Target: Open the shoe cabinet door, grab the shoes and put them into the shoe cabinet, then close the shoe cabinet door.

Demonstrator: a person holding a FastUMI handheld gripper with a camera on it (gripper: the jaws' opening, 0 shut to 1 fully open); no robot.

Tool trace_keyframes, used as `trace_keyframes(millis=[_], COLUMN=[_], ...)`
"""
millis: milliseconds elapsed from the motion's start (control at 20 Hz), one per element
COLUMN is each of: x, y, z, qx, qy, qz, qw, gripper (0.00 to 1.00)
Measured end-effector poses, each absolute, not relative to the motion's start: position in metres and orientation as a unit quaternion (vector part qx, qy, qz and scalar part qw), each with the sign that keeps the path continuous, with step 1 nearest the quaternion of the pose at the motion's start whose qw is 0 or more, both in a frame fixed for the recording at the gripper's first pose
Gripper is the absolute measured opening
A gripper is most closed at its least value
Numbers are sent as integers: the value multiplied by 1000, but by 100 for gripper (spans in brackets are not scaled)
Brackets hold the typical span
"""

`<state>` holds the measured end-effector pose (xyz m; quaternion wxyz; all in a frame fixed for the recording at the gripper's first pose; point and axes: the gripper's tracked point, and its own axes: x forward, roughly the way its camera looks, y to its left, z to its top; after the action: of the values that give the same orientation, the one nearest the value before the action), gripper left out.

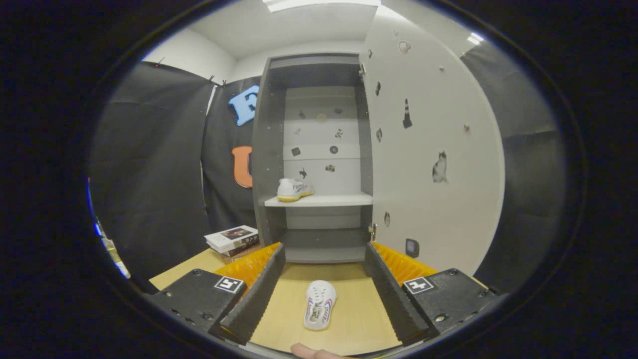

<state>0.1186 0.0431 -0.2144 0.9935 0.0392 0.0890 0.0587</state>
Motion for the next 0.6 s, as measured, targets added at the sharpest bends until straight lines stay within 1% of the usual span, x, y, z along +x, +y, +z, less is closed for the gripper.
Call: trace_keyframes(millis=[250, 400, 600], x=[136, 149, 167], y=[74, 94, 112], z=[-295, -337, -380], qx=[61, 34, 32], qy=[118, 131, 174], qz=[68, 81, 89], qw=[989, 987, 980], gripper=[100, 100, 99])
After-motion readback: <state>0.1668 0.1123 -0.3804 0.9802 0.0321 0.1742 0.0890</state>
